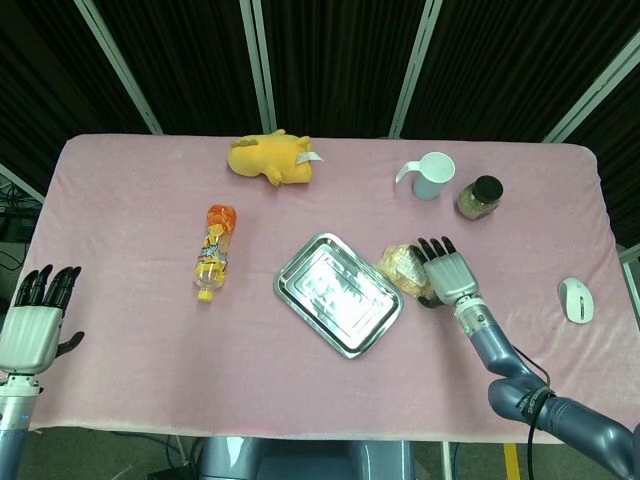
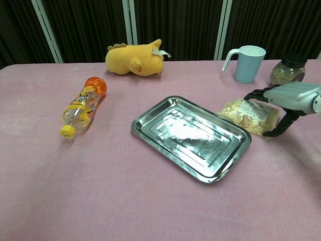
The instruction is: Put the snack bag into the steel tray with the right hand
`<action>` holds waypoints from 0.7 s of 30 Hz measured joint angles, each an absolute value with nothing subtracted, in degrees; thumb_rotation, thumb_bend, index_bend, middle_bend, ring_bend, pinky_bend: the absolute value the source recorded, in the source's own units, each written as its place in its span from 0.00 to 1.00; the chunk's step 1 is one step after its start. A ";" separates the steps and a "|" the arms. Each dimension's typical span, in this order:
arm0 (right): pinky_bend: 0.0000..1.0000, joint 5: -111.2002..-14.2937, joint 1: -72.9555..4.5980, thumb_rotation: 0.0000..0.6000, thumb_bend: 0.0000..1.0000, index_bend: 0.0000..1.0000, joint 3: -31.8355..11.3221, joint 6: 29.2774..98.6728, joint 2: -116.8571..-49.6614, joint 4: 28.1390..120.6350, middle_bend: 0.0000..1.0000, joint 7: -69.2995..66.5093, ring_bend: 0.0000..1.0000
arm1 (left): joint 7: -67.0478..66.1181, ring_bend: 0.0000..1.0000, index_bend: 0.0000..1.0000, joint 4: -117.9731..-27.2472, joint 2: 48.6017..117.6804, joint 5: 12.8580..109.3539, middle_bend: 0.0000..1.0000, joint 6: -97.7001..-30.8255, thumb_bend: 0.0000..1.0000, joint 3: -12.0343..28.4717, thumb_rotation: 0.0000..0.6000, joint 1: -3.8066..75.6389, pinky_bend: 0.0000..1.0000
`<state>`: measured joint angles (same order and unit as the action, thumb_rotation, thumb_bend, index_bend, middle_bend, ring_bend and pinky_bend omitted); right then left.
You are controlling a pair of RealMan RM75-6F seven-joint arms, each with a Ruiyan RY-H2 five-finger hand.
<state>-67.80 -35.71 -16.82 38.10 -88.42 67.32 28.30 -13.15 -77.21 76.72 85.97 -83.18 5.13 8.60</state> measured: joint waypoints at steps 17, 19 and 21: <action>1.00 -71.80 -37.50 1.00 0.51 0.80 -14.75 36.89 -90.07 62.82 0.77 19.54 0.77 | -13.63 0.02 0.03 -76.55 77.70 85.63 0.12 -82.64 0.06 5.37 1.00 9.53 0.09; 1.00 -73.29 -37.38 1.00 0.51 0.81 -14.54 39.13 -90.15 62.90 0.77 19.01 0.77 | -13.47 0.02 0.03 -76.74 77.58 85.87 0.12 -82.96 0.06 5.27 1.00 9.46 0.09; 1.00 -74.84 -37.23 1.00 0.51 0.81 -14.25 41.56 -90.11 63.18 0.77 18.60 0.77 | -13.23 0.02 0.03 -77.02 77.38 86.14 0.12 -83.37 0.06 5.14 1.00 9.36 0.09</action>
